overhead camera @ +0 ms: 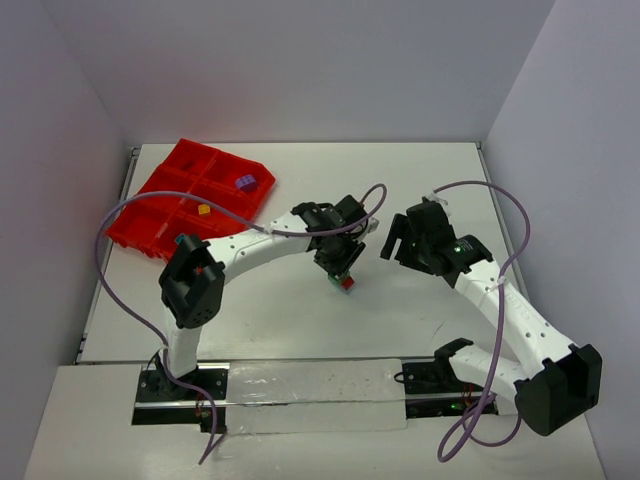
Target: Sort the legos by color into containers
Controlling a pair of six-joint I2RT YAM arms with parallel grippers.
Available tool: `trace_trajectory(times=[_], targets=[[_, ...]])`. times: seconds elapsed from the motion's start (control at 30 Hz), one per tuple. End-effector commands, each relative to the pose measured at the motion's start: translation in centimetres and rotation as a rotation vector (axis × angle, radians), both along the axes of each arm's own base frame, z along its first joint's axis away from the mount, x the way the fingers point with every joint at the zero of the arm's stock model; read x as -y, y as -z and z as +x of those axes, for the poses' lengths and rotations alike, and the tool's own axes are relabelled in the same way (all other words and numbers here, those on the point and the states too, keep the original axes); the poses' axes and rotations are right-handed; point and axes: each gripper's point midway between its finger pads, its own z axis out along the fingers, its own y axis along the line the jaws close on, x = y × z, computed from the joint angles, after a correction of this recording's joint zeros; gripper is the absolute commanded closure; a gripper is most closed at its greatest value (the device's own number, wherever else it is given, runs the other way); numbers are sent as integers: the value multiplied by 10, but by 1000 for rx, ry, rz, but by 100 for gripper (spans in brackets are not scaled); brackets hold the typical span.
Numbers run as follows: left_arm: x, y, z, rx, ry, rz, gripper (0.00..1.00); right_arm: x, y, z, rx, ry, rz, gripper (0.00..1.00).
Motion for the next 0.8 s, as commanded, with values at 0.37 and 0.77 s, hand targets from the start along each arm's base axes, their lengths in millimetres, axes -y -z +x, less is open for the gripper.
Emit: trace_trajectory(times=[0.37, 0.77], targets=[[-24, -180, 69, -57, -92, -585, 100, -66, -85, 40, 194, -392, 127, 17], [-18, -219, 104, -171, -148, -890, 100, -111, -116, 46, 252, -655, 242, 16]])
